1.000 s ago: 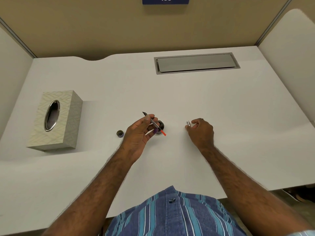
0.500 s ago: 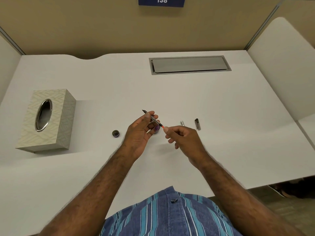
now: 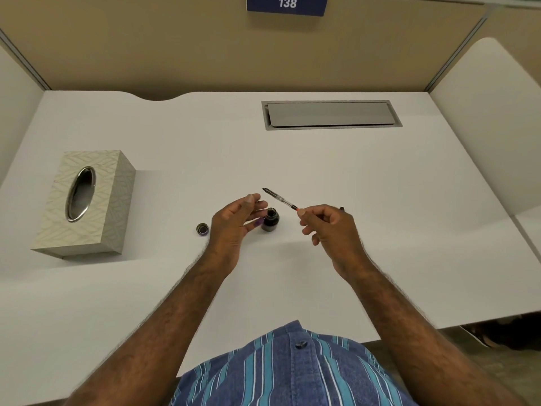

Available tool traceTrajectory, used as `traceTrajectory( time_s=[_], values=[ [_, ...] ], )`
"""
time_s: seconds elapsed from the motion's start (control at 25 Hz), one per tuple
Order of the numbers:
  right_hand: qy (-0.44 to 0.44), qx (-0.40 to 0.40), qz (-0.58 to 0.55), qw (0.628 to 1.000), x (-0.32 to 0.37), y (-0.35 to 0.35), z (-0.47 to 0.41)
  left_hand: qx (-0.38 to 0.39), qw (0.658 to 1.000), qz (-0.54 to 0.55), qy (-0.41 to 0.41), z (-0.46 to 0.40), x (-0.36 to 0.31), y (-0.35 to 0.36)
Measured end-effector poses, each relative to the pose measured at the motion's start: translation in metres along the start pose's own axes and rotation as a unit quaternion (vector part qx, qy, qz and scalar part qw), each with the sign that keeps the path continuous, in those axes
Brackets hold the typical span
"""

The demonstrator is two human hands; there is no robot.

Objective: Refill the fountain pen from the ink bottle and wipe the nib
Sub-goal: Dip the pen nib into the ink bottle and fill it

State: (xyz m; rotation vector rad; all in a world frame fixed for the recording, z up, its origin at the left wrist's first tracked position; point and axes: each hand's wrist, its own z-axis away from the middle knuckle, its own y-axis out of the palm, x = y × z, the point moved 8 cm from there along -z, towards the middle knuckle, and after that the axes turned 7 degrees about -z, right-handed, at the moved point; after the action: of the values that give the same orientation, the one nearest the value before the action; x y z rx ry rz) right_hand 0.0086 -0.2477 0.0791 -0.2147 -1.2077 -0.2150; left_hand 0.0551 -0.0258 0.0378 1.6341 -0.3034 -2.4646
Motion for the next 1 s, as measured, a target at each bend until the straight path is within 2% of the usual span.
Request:
traceTrajectory(
  time_s=[0.16,0.28,0.6,1.0],
  values=[
    [-0.047,-0.016,0.098,0.994,0.017,-0.015,-0.007,-0.072,0.993,-0.078,0.050,-0.004,-0.002,-0.031],
    [-0.074,-0.015,0.160,0.984,0.024,-0.019,-0.011,-0.094,0.986,-0.126,0.062,-0.008,0.002,-0.041],
    [-0.118,0.027,0.258,0.958,0.033,-0.016,-0.015,-0.067,0.974,-0.199,0.083,-0.013,0.012,-0.035],
    [-0.160,0.049,0.295,0.941,0.047,0.003,-0.025,-0.041,0.959,-0.259,0.104,-0.017,0.011,-0.033]
  ],
)
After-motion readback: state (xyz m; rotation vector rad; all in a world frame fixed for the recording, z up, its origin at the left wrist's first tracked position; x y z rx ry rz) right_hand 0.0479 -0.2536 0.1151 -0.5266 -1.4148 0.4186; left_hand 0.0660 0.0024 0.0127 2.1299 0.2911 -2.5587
